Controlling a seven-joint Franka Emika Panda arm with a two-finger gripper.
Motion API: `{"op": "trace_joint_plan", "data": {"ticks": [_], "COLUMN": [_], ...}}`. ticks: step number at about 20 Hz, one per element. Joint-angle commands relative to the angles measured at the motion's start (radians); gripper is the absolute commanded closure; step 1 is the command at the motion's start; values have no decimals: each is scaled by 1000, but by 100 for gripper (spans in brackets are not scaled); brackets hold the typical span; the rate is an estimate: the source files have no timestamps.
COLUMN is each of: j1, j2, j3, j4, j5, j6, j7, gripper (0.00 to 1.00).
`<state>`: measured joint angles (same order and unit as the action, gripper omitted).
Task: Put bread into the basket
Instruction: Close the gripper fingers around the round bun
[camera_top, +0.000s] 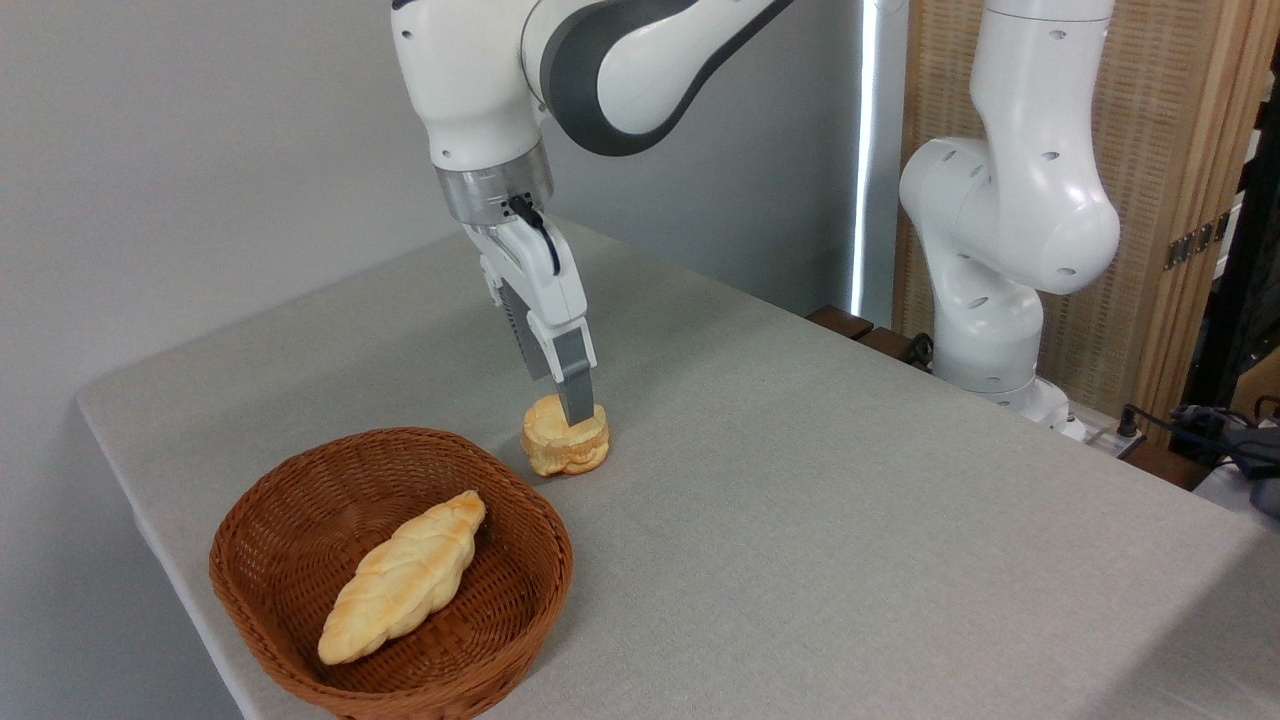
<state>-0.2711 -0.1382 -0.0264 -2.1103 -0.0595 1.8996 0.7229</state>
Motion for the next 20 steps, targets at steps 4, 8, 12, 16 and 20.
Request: {"op": "trace_joint_plan", "data": {"ticks": [4, 8, 12, 16, 20], "j1": [-28, -31, -37, -37, -37], "j2": [2, 20, 42, 48, 63], "j3": [6, 6, 6, 6, 6], "j4": [-28, -30, -30, -28, -28], "j5": [-3, -2, 0, 38, 41], "j6": [39, 61, 62, 64, 90], "j7": [53, 58, 70, 79, 79], "gripper": [0, 0, 0, 0, 0]}}
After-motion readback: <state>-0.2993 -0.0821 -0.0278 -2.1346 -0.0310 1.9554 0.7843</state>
